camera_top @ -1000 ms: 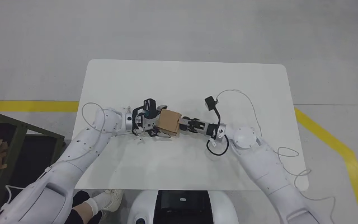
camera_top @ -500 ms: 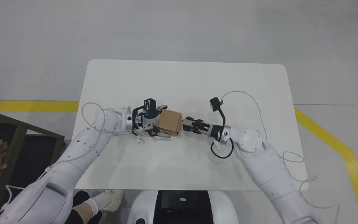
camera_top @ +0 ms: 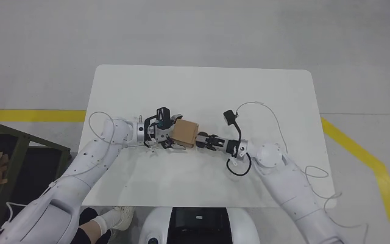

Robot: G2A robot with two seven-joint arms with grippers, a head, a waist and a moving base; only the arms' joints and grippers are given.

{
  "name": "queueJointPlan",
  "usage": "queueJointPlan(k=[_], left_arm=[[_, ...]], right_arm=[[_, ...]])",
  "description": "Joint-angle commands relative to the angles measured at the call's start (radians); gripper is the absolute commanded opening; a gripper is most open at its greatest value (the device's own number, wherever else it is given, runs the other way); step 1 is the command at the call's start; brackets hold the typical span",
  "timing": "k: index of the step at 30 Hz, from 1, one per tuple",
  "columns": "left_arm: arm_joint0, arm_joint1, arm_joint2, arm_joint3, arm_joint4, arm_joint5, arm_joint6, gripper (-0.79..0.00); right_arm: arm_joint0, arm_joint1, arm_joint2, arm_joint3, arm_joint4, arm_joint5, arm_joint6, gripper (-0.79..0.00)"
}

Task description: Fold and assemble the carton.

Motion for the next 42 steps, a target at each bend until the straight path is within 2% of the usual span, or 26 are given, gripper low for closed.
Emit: queueJointPlan(k=[1, 20, 23, 27, 29, 31, 37, 42], left_arm=[[0.001, 0.0, -0.001, -0.001, 0.0, 0.0, 0.001, 0.0], [0.002, 0.002, -0.008, 0.001, -0.001, -0.001, -0.005, 0.0], [0.004, 0.01, -0.02, 0.008, 0.004, -0.002, 0.007, 0.0], [0.016, 0.036, -0.039, -0.002, 0.013, -0.002, 0.05, 0.0], [0.025, 0.054, -0.05, -0.01, 0.013, -0.002, 0.076, 0.0], [0.033, 0.073, -0.061, -0.02, 0.01, -0.002, 0.107, 0.0], [0.047, 0.141, -0.113, -0.035, -0.045, -0.002, 0.213, 0.0], [0.031, 0.184, -0.177, -0.014, -0.173, -0.002, 0.2, 0.0]], right_arm=[[0.006, -0.002, -0.007, 0.005, 0.002, -0.001, -0.001, -0.785], [0.042, -0.014, -0.028, 0.042, 0.012, -0.018, -0.012, -0.77], [0.034, -0.009, -0.012, 0.029, 0.006, -0.02, -0.016, -0.545], [0.012, 0.001, 0.018, -0.001, -0.007, -0.015, -0.02, -0.4], [-0.001, 0.006, 0.033, -0.019, -0.011, -0.012, -0.022, -0.268], [-0.013, 0.011, 0.047, -0.038, -0.012, -0.01, -0.025, -0.012], [-0.048, 0.022, 0.079, -0.104, -0.026, -0.009, -0.024, 0.0], [-0.078, 0.031, 0.098, -0.166, -0.038, -0.014, -0.017, 0.0]])
